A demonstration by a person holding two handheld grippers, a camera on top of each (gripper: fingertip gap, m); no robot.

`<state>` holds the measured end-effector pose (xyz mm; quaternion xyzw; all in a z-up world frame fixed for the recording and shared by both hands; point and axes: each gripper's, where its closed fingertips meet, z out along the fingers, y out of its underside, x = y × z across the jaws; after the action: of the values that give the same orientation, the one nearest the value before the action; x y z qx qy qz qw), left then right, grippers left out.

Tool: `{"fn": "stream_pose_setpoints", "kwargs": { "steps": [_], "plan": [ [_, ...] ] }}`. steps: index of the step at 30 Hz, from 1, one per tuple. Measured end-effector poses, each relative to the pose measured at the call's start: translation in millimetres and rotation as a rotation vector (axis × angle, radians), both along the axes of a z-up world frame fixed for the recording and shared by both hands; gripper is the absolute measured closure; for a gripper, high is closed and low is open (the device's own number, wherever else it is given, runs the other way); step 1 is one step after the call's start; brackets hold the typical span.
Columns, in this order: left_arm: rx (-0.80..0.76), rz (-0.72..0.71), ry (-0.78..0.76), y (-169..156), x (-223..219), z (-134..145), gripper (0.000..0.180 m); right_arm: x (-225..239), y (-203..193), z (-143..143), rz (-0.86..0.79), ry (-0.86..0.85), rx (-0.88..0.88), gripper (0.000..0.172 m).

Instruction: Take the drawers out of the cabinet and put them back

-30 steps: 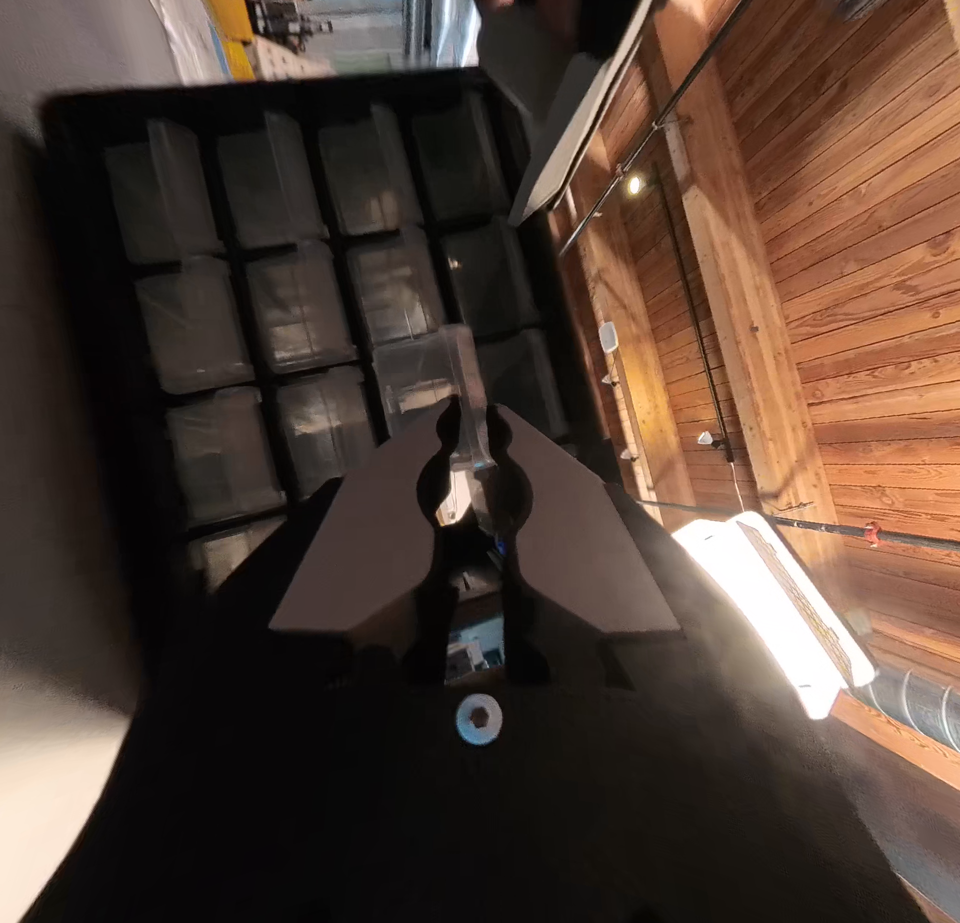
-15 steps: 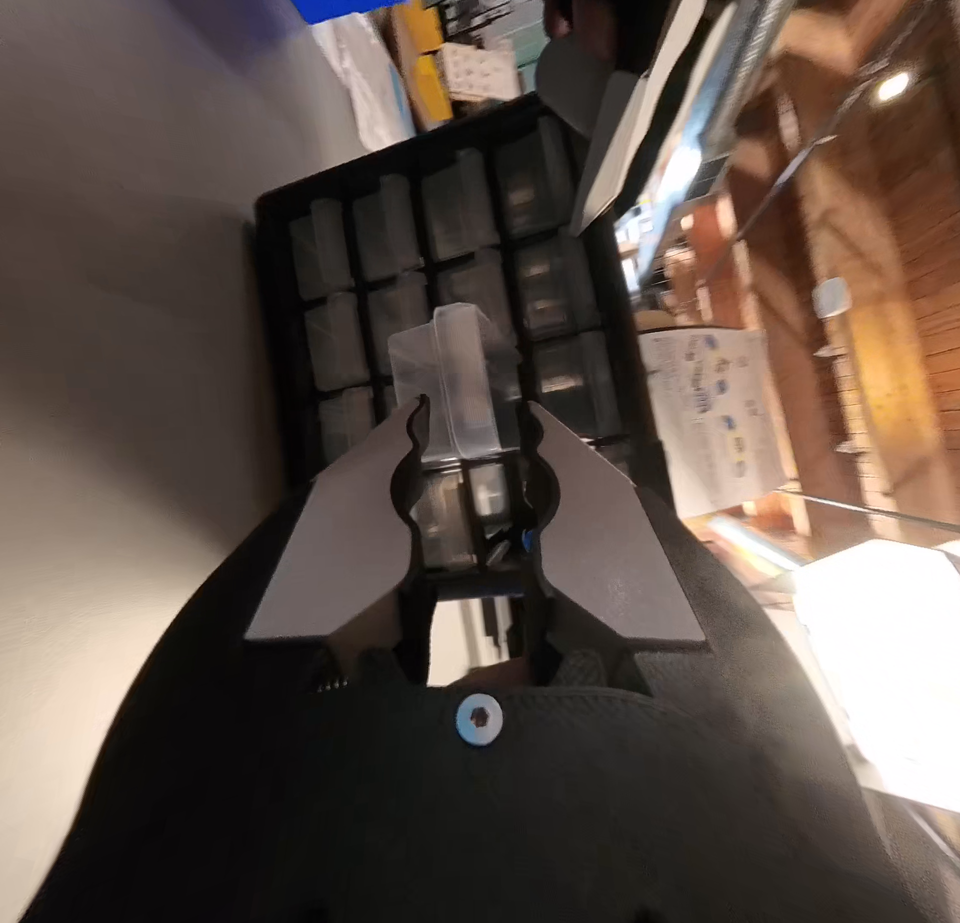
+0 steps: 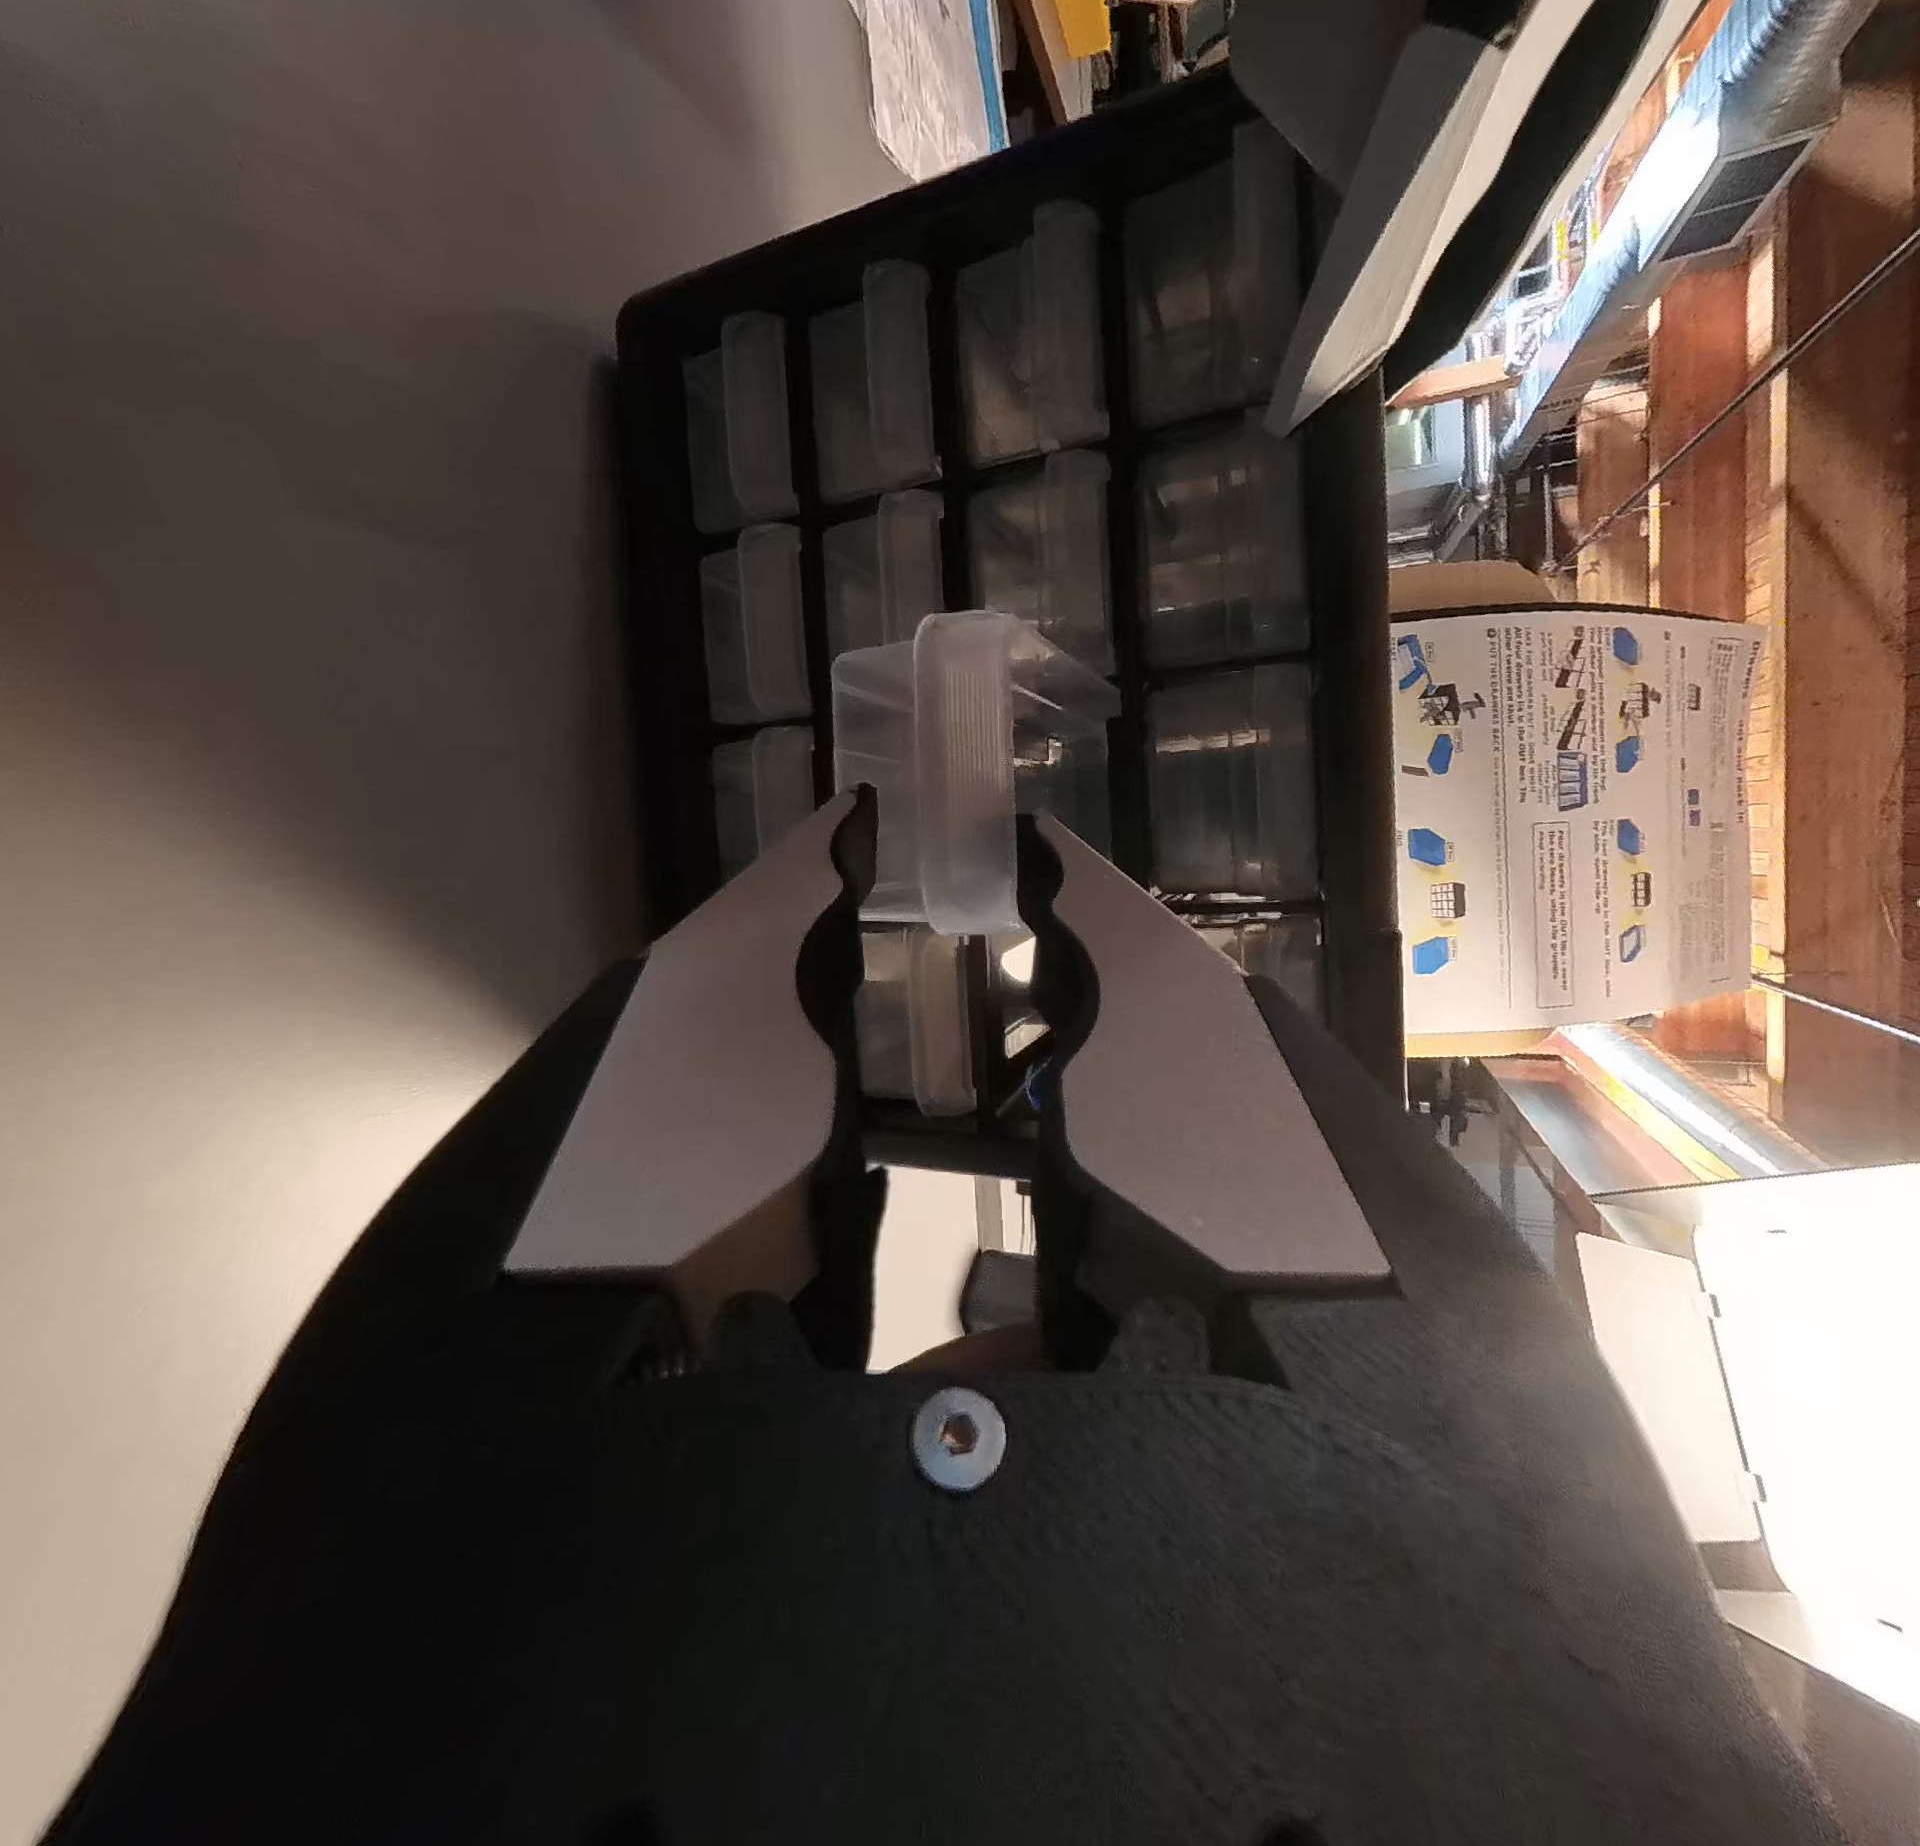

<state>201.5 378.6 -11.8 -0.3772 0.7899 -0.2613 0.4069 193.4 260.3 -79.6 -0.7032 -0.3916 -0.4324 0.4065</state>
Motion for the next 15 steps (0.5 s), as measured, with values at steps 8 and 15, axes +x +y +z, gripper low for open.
{"fn": "stream_pose_setpoints", "kwargs": {
  "steps": [8, 15],
  "plan": [
    [-0.003, -0.001, 0.000, 0.1, 0.1, -0.1, 0.121, -12.1, -12.9, 1.5, 0.026, 0.032, 0.008, 0.147],
    [-0.004, 0.002, 0.000, 0.2, 0.0, -0.2, 0.121, -7.8, -12.1, 9.4, -0.006, -0.035, 0.071, 0.152]
  ]
}}
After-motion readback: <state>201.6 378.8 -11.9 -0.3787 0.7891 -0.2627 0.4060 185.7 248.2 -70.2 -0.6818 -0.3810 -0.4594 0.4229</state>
